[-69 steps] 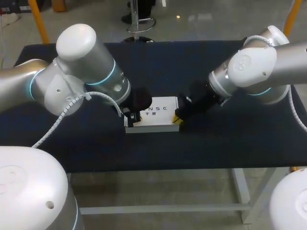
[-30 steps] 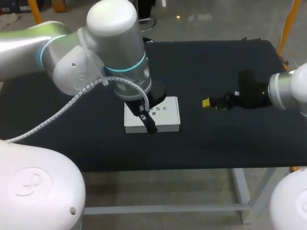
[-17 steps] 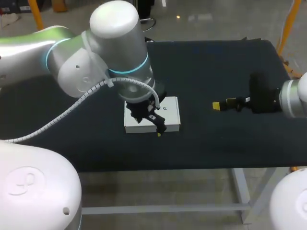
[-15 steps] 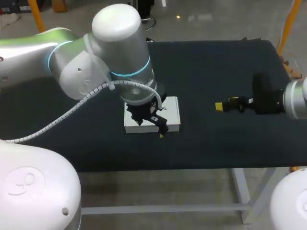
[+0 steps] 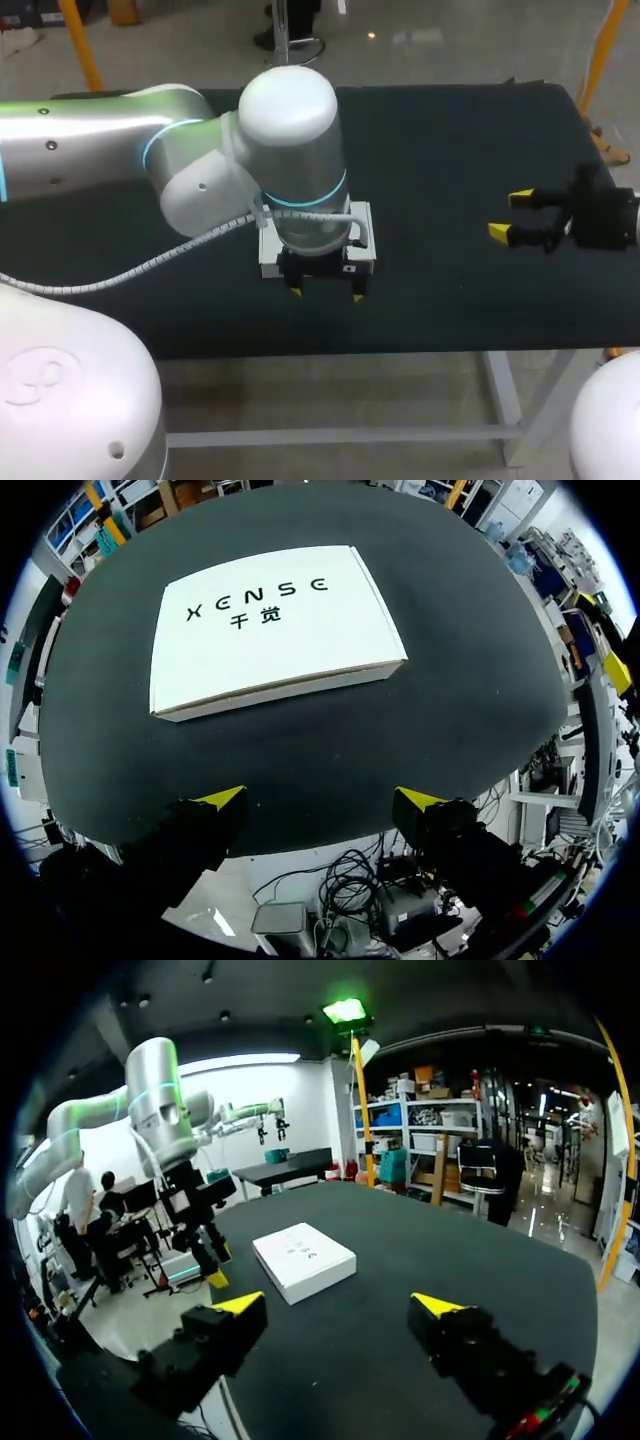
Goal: Assemble the packaging by folding the flat box into shape, placing the metal phone stand inside, and closing the box properly
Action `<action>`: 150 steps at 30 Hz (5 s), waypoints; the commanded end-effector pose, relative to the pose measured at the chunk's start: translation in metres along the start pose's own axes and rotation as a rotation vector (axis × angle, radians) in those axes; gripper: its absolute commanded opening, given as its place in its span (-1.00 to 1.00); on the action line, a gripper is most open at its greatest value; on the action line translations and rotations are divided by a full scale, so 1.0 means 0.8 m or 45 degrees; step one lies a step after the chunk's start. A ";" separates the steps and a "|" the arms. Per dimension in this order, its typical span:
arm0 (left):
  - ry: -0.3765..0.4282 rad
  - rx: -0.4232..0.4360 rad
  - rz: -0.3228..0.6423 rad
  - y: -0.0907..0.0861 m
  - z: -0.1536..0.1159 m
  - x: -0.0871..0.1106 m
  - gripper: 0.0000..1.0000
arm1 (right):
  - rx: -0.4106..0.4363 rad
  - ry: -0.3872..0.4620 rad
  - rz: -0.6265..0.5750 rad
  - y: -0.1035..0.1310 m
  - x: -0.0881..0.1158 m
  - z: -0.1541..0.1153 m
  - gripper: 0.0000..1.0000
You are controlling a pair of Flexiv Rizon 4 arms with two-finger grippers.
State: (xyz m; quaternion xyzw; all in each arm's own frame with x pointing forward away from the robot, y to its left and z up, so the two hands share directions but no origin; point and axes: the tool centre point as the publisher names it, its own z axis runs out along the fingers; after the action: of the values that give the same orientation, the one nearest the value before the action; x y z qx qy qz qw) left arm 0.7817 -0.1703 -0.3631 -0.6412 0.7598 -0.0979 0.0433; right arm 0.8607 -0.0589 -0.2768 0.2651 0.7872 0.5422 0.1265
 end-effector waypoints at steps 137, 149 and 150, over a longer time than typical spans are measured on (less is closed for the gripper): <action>0.193 0.345 0.102 -0.312 0.017 -0.170 1.00 | -0.094 -0.224 -0.067 0.017 -0.031 0.029 1.00; 0.413 0.515 0.183 -0.235 -0.012 -0.194 1.00 | -0.094 -0.224 -0.067 0.017 -0.031 0.029 1.00; 0.437 0.534 0.190 -0.231 -0.012 -0.196 1.00 | -0.094 -0.224 -0.067 0.017 -0.031 0.029 1.00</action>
State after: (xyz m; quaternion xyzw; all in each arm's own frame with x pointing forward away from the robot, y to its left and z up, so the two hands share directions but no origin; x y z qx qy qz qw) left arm 1.0387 -0.0763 -0.3206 -0.5436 0.8169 -0.1875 -0.0456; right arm 0.8968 -0.0505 -0.2746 0.2870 0.7603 0.5404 0.2180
